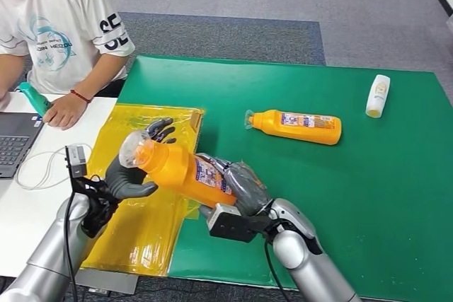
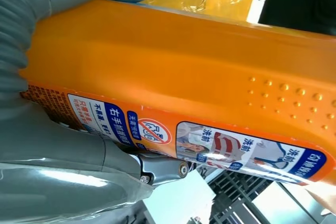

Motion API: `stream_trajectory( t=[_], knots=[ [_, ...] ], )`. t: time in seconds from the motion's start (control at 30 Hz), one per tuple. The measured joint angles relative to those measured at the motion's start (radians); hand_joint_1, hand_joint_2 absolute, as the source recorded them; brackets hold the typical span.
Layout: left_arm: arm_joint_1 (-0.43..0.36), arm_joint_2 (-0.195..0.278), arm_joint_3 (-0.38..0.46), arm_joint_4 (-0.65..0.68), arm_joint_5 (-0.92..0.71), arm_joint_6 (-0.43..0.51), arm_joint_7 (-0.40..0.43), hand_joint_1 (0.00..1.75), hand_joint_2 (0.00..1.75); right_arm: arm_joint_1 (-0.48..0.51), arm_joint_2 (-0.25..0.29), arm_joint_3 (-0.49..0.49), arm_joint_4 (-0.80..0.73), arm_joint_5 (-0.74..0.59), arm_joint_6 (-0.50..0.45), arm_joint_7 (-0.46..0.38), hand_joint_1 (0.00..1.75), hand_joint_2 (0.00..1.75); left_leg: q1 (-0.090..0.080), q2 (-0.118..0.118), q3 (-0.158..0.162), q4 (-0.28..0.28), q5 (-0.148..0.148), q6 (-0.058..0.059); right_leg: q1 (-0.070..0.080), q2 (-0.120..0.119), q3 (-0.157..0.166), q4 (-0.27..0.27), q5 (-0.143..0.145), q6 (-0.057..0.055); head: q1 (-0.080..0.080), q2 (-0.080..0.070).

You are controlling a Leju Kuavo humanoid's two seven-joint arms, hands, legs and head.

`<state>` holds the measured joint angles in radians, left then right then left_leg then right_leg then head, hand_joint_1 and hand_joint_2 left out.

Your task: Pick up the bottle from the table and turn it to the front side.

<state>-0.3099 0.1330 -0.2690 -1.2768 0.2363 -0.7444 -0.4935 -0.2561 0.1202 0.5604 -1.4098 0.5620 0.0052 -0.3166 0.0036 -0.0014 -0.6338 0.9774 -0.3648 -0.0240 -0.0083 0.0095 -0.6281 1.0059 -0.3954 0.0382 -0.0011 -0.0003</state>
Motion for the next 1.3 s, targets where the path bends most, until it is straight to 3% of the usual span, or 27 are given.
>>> stream_trajectory(
  t=[0.3,0.6,0.9,1.3],
  knots=[
    [-0.058,-0.036,-0.018,0.002,0.016,0.0,0.0,0.0,1.75,-0.025,0.021,0.0,0.011,-0.006,0.013,0.002,1.75,1.75,0.0,0.0,0.0,0.0,0.0,-0.001,0.0,0.0,-0.001,0.0,0.001,-0.001,0.0,0.0],
    [-0.064,-0.044,-0.019,0.015,0.044,-0.019,0.0,0.0,1.75,-0.039,0.027,-0.001,0.022,-0.009,0.017,0.012,1.75,1.75,0.0,0.0,0.0,0.0,0.001,-0.001,0.0,0.0,-0.001,0.0,0.001,-0.002,0.0,0.0],
    [-0.064,-0.053,-0.043,0.028,0.214,-0.185,0.059,0.0,1.75,-0.05,0.039,0.006,0.037,-0.007,0.025,0.017,1.75,1.75,0.0,0.0,-0.001,0.0,0.001,-0.001,0.0,0.0,-0.001,0.0,0.001,-0.002,0.0,0.0],
    [-0.076,-0.038,-0.138,0.043,0.138,-0.121,0.072,0.0,1.75,-0.056,0.047,0.008,0.061,-0.004,0.022,0.02,1.75,1.75,0.0,0.0,-0.001,0.0,0.001,-0.001,0.0,0.0,-0.001,0.0,0.001,-0.002,0.0,0.0]
  ],
)
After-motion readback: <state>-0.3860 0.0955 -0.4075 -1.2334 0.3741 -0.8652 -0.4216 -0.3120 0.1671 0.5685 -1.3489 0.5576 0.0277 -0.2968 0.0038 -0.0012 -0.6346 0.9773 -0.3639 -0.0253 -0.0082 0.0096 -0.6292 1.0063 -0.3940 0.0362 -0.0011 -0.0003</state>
